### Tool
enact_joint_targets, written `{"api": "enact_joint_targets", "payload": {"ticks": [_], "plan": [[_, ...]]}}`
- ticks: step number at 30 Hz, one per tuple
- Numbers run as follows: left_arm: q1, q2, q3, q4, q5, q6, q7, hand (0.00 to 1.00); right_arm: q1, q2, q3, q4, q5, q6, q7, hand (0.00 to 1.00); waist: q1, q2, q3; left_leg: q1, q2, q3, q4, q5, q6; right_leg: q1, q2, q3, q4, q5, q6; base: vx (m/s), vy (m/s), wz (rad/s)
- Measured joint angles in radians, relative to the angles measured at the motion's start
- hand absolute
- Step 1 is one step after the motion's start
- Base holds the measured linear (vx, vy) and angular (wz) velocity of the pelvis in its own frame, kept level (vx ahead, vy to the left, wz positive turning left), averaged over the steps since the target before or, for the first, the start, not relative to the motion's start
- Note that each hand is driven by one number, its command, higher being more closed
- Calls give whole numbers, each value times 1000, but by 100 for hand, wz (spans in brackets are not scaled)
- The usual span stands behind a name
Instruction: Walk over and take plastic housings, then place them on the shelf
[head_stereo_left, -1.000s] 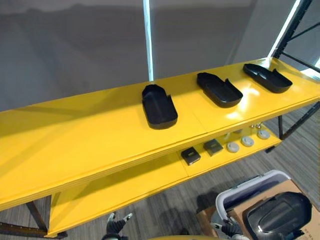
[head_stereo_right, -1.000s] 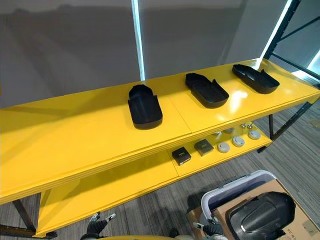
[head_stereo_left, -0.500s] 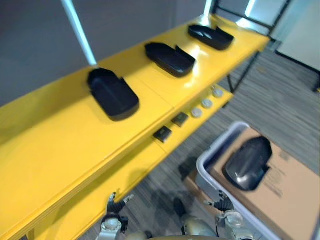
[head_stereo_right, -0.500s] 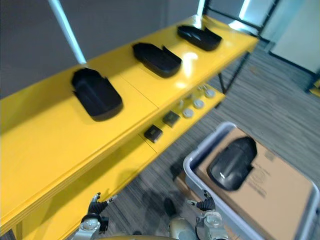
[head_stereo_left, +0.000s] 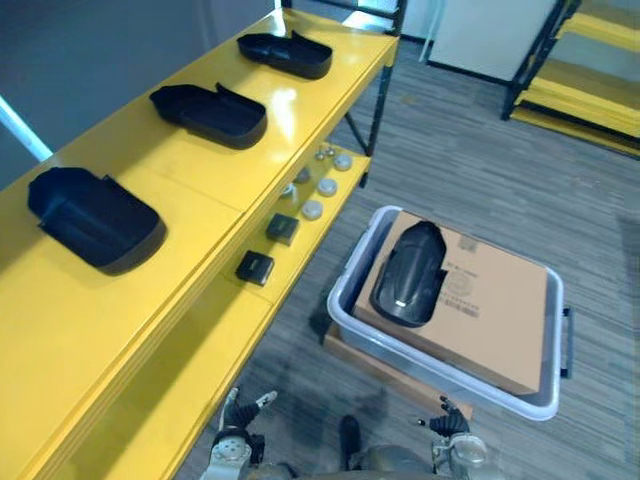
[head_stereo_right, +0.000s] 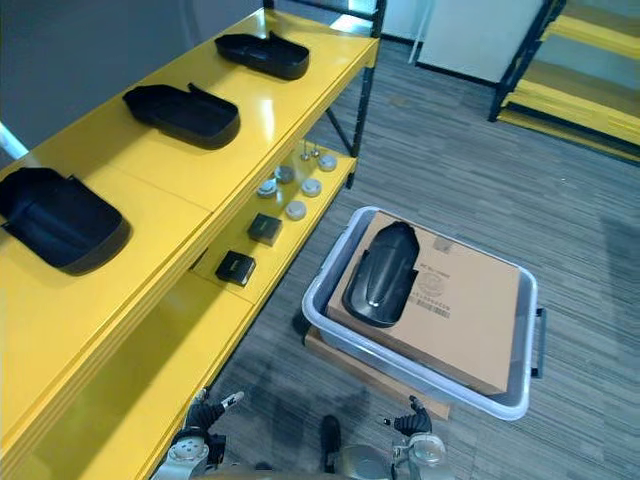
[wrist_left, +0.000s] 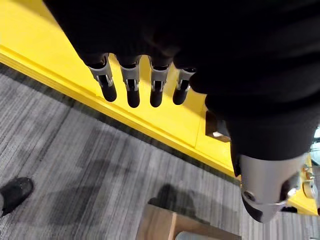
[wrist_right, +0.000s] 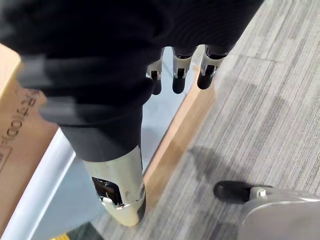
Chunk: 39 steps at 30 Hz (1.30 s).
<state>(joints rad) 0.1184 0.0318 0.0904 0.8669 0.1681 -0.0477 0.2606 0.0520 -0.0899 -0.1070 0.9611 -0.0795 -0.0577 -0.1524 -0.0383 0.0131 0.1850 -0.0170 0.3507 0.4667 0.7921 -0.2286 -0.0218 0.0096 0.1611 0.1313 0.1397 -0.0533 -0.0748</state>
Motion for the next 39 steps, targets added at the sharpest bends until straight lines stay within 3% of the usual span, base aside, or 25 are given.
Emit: {"api": "enact_joint_targets", "payload": {"ticks": [1,4,6,7,8,9,12,15,18,23,26,29,34,39], "plan": [[0,-10,-4,1,0,0,0,0,-7,-9,-1,6,0,3,0,0,3,0,1,-20,-71,-130,-15,-43,-9,-8,-6,56,37,-23,-1,115,95,-120],[-3,-12,-22,3,0,-1,2,0,-20,-17,-3,5,5,2,-2,0,-1,-1,1,-48,-208,-307,-174,-94,-41,-4,-34,173,42,-32,12,88,169,-123],[-2,-14,-50,5,0,-1,1,0,11,-16,-16,6,11,2,-4,0,-1,15,-10,-35,-245,-395,-361,-80,-47,-12,-43,195,43,-43,34,56,225,-90],[-6,-22,-63,8,-1,-1,1,0,30,-23,-42,5,20,3,-5,0,-4,42,-18,-18,-222,-406,-476,-15,-46,-17,-41,169,58,-67,42,92,271,-66],[-9,-20,-64,15,-1,0,0,0,40,-22,-58,7,24,8,-11,0,-2,41,-21,12,-227,-374,-494,27,-35,-15,-64,143,80,-84,51,144,263,-53],[-5,-11,-65,19,-1,0,1,0,63,-7,-73,5,32,7,-18,0,-6,18,-33,39,-245,-351,-527,26,-33,-12,-96,117,88,-89,72,145,212,-36],[-10,18,-79,29,-5,0,1,0,84,14,-83,5,48,8,-19,0,-3,-11,-52,75,-268,-308,-572,27,-28,-14,-122,123,80,-88,95,168,167,-38],[-12,31,-78,38,-8,1,1,0,91,16,-86,5,75,6,-19,0,-4,-10,-58,113,-281,-265,-596,27,-27,7,-134,132,58,-79,109,160,122,-38],[-11,31,-77,49,-9,1,2,0,91,6,-97,6,87,1,-19,0,-3,12,-66,150,-283,-214,-626,27,-27,22,-136,148,28,-62,131,132,89,-49],[-16,28,-77,68,-21,1,2,0,97,7,-128,8,122,-1,-20,0,-5,24,-72,191,-283,-199,-650,27,-27,54,-137,138,-21,-38,130,89,30,-29],[-16,19,-66,67,-31,1,2,0,118,6,-218,-27,152,-2,-24,0,-4,24,-73,208,-284,-200,-652,28,-27,79,-142,112,-40,-32,124,40,2,3],[-9,21,-39,65,-41,2,3,0,166,0,-339,-232,184,-4,-71,0,-10,21,-73,207,-287,-208,-654,28,-27,79,-147,89,-40,-32,124,-2,-6,6],[42,20,-39,42,-41,1,2,0,223,-50,-412,-633,146,-15,-113,0,-36,11,-78,208,-289,-216,-661,31,-21,73,-148,82,-41,-31,121,-47,-16,3],[60,22,-43,26,-40,0,0,0,228,-88,-392,-914,89,-32,-127,0,-41,0,-82,204,-281,-218,-696,37,-11,72,-142,64,-91,-1,106,-92,-35,-2]]}}
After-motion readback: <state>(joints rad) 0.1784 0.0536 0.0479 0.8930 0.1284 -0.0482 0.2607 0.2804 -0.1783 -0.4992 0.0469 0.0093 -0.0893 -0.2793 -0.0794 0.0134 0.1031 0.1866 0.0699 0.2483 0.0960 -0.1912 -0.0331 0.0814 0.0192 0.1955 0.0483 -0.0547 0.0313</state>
